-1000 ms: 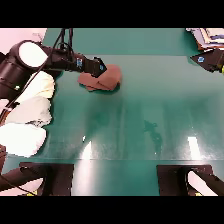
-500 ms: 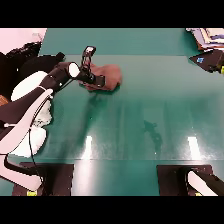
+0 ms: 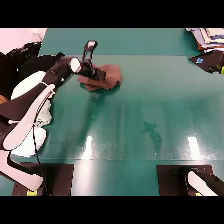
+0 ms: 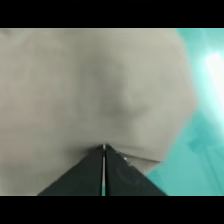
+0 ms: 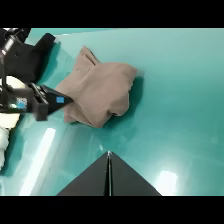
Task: Fold the shirts.
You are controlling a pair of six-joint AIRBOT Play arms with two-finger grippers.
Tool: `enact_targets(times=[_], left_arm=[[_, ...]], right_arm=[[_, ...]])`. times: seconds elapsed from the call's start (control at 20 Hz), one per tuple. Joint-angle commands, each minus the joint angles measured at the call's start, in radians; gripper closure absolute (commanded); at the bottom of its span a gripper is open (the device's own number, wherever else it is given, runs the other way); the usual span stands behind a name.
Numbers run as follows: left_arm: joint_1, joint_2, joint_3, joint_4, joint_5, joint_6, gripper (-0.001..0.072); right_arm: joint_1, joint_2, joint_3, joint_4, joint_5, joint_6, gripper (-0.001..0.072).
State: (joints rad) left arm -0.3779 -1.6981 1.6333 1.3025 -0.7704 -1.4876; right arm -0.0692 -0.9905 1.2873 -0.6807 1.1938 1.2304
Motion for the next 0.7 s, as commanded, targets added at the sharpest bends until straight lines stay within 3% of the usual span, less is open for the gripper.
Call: enact_targets(times=[0.0, 0.2, 0.4, 0.65], left_arm=[[0.0, 0.09, 0.186, 0.035, -0.135, 0.003, 0.0686], [-0.023, 0.329, 0.37, 0.029, -0.255, 0.034, 0.0685], [-0.139, 0.5, 0.386, 0.03, -0.348, 0.081, 0.0685], [-0.33, 0.493, 0.159, 0.029, -0.387, 0.053, 0.0685]], right_arm=[[0.001, 0.001, 0.086, 0.001, 0.008, 0.001, 0.0694], [-0.014, 0.001, 0.279, -0.003, 0.002, 0.0, 0.0694], [-0.076, 0.001, 0.404, -0.002, 0.014, 0.0, 0.0694], [-0.104, 0.0, 0.443, -0.002, 0.092, 0.001, 0.0695]])
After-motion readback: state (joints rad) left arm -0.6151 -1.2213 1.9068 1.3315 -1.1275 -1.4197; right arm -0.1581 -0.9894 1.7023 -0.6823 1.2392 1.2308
